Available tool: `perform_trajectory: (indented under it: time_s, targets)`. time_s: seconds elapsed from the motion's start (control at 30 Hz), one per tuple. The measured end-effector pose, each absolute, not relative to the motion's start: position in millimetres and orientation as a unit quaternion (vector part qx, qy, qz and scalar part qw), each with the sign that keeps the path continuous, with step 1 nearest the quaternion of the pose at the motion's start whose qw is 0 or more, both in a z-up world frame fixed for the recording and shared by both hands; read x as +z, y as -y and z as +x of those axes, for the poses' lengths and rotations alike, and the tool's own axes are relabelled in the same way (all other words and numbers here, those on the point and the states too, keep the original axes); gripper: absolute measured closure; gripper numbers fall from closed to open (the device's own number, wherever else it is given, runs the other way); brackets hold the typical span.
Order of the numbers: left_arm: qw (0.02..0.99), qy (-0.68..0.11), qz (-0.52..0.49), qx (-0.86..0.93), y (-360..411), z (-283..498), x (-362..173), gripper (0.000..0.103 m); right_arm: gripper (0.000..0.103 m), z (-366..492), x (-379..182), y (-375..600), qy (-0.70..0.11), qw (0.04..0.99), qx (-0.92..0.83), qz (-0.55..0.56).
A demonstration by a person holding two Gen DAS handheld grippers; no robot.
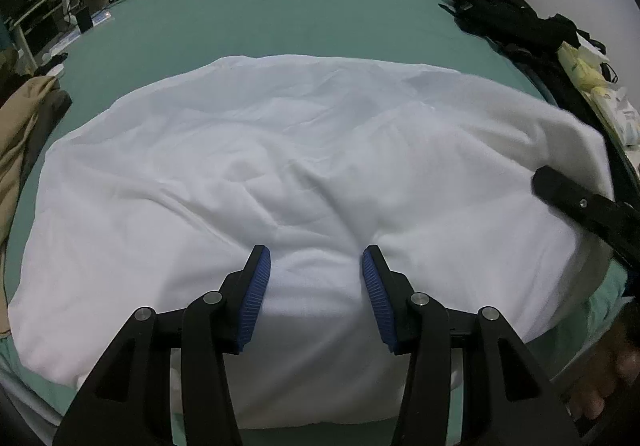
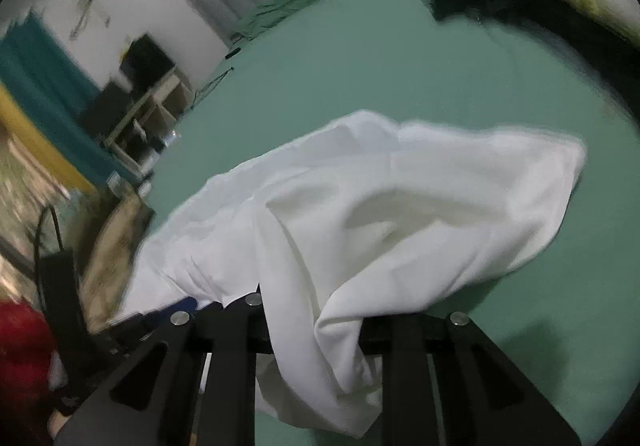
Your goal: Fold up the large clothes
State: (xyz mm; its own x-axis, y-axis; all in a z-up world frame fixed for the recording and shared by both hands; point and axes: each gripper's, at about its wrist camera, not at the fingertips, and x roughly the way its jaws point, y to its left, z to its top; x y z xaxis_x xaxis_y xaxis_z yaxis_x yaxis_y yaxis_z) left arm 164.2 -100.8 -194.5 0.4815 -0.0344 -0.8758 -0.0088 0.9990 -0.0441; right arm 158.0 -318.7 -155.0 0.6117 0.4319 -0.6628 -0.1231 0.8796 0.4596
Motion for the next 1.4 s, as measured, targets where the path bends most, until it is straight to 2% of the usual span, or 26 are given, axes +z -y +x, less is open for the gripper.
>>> perform_trajectory:
  time_s: [0.33,0.63,0.97,1.4]
  targets:
    - [0.865,-0.499,0.016,-0.036,81,159,-174,0.053,0.083,156,-111,269,-0.389,0.908,0.138,0.077]
    - [0.902,-0.429,-0.047,0.026,-30,127,-124,0.053,0.083,155,-95,229,-0.394,0.911,0.119,-0.012]
    - [0.899,-0.418,-0.083,0.103,-121,109,-138,0.053,0.083,159,-87,164,-0.397,0.906,0.125,-0.069]
    - [0.883,-0.435,-0.124,0.121,-162,103,-160,0.053,0.083,161,-109,85,-0.425,0.88,0.161,-0.138]
